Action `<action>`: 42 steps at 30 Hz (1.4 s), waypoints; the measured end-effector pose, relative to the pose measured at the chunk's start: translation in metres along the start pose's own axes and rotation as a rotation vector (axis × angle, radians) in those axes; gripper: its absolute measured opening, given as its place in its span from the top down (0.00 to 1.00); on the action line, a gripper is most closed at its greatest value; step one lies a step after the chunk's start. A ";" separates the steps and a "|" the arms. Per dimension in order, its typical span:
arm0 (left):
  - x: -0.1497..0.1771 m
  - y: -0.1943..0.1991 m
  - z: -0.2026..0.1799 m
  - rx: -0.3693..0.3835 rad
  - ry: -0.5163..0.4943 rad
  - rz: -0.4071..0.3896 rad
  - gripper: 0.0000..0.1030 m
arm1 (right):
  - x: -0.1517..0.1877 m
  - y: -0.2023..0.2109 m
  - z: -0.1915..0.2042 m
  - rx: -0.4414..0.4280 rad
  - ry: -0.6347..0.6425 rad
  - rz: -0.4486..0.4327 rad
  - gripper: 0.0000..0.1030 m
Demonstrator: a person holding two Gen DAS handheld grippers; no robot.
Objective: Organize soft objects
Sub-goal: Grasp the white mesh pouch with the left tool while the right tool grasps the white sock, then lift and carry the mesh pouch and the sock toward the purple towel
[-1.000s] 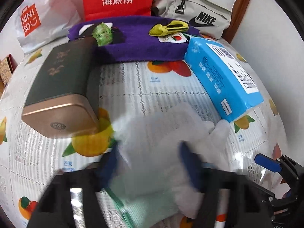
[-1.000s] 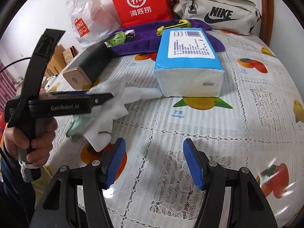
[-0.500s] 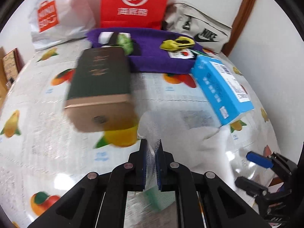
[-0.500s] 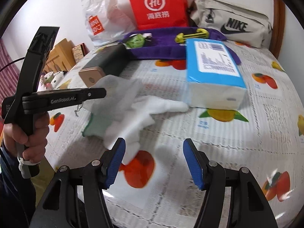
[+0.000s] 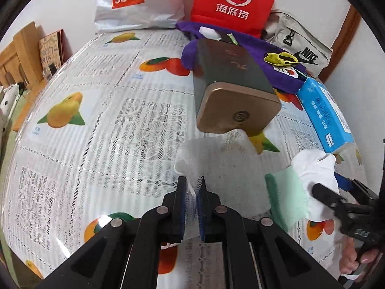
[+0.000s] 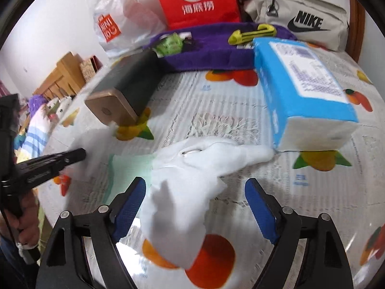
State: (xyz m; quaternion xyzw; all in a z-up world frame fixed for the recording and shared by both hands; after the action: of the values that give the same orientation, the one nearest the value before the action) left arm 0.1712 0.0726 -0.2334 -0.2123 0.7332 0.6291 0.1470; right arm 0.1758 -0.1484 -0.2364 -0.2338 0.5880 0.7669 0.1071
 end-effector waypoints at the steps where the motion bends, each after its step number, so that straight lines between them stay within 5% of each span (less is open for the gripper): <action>1: 0.000 -0.001 -0.001 0.011 -0.001 -0.007 0.89 | 0.000 -0.002 0.002 0.029 0.024 -0.007 0.19; 4: -0.001 -0.002 -0.006 0.044 -0.013 -0.016 0.80 | 0.004 -0.005 0.006 0.125 0.114 -0.021 0.30; 5: -0.001 -0.002 -0.009 0.062 -0.018 -0.018 0.69 | 0.006 -0.003 0.006 0.138 0.133 -0.039 0.33; 8: 0.000 -0.003 -0.022 0.103 -0.043 -0.034 0.46 | 0.012 0.006 0.000 0.126 0.141 -0.061 0.61; 10: 0.001 -0.006 -0.031 0.036 -0.086 -0.049 0.45 | 0.017 0.012 -0.008 0.117 0.129 -0.066 0.77; 13: 0.004 -0.009 -0.041 -0.071 -0.155 -0.070 0.45 | 0.026 0.021 -0.020 0.107 0.098 -0.067 0.83; 21: 0.006 -0.002 -0.044 -0.071 -0.141 -0.083 0.88 | 0.050 0.044 -0.051 0.118 0.025 -0.077 0.86; 28: 0.008 0.008 -0.038 0.022 -0.057 -0.064 0.91 | 0.055 0.066 -0.076 0.120 -0.065 -0.115 0.88; 42: -0.012 0.057 -0.047 0.086 -0.056 -0.147 0.92 | 0.031 0.116 -0.068 0.100 -0.045 -0.236 0.89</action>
State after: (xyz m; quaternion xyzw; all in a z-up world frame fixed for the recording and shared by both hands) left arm 0.1555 0.0344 -0.1705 -0.2414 0.7377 0.5901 0.2221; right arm 0.1137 -0.2498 -0.1663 -0.2783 0.5913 0.7237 0.2215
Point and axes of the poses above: each gripper's, at about its wrist camera, not at the fingertips, and y roughly against the way its jaws point, z to its left, x to its underside, the point moved 7 cm from there along -y, roughly the way its jaws point, and after that the axes turned 1 degree about y, right-handed, at the moved point
